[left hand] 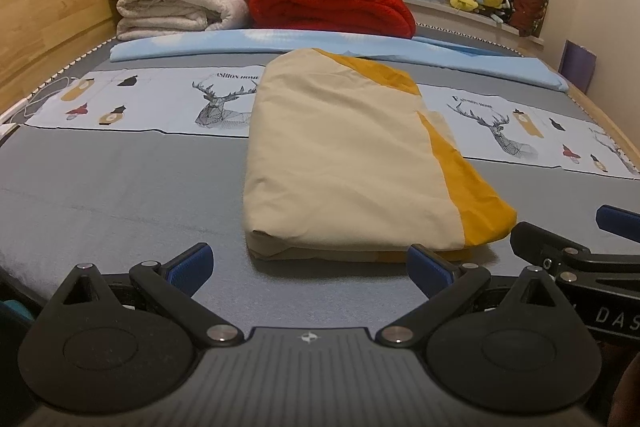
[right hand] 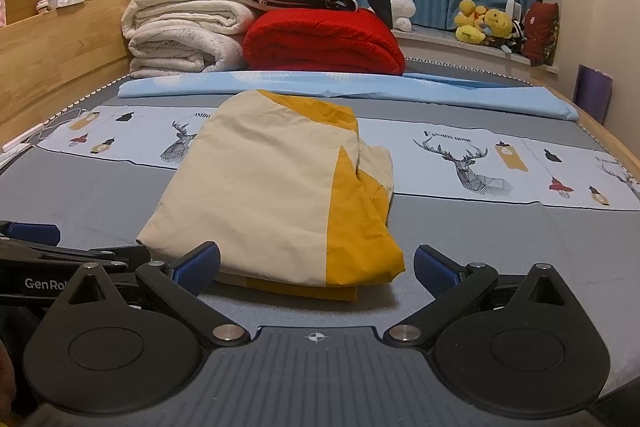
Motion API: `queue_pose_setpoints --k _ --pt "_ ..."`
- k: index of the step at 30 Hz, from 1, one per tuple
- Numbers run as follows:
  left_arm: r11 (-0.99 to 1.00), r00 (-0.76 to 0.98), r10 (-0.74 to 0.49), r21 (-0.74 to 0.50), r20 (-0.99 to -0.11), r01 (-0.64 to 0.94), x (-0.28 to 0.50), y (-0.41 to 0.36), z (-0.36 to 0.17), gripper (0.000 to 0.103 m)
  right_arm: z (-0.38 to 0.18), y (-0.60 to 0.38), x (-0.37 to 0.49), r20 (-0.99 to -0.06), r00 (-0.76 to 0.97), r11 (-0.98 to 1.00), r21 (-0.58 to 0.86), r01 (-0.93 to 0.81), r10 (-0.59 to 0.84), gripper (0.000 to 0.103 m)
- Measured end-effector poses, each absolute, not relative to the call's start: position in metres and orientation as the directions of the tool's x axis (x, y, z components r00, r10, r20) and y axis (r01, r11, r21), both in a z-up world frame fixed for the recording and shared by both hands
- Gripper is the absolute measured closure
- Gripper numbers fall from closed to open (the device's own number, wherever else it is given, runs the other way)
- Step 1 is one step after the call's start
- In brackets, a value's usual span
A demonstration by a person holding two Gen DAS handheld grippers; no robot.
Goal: Fold large clothes
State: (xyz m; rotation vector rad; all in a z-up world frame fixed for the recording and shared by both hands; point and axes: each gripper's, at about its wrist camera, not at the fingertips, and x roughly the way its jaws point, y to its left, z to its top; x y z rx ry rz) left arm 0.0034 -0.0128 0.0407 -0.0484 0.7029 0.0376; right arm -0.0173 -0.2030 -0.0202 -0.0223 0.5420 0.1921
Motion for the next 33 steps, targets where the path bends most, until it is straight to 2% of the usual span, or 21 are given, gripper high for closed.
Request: queue_pose_setpoints --k 33 --pt "0.998 0.758 0.024 -0.024 -0.652 -0.053 0.0049 -0.0089 0.0405 0.001 -0.0223 -0.2037 -0.0173 -0.52 0.836 0.981 0.026 -0.192 0.177 0.001"
